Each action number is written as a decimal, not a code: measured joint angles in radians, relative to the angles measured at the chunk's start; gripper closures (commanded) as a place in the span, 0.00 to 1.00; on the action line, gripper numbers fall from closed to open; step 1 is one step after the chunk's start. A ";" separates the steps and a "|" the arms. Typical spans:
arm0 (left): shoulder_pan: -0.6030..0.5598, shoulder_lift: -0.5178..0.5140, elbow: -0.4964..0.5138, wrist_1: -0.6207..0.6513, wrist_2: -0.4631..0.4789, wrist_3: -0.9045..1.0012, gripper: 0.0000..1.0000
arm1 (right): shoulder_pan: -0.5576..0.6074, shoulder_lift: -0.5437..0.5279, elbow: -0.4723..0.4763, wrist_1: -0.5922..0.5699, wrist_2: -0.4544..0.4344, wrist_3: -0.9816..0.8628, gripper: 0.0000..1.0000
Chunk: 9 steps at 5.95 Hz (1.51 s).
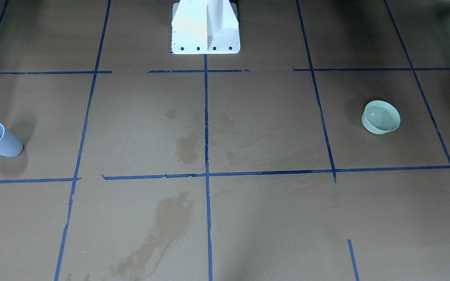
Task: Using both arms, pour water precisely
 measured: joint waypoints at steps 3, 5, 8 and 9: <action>-0.087 0.014 -0.141 0.330 0.002 0.197 0.00 | -0.043 0.004 -0.029 -0.032 -0.016 0.003 0.00; -0.135 0.033 -0.173 0.470 0.004 0.334 0.00 | -0.076 0.005 -0.059 -0.032 -0.022 0.003 0.00; -0.137 0.042 -0.206 0.627 0.004 0.345 0.00 | -0.084 0.001 -0.074 -0.024 -0.024 0.000 0.00; -0.137 0.054 -0.232 0.664 0.004 0.345 0.00 | -0.084 0.000 -0.074 -0.022 -0.023 0.002 0.00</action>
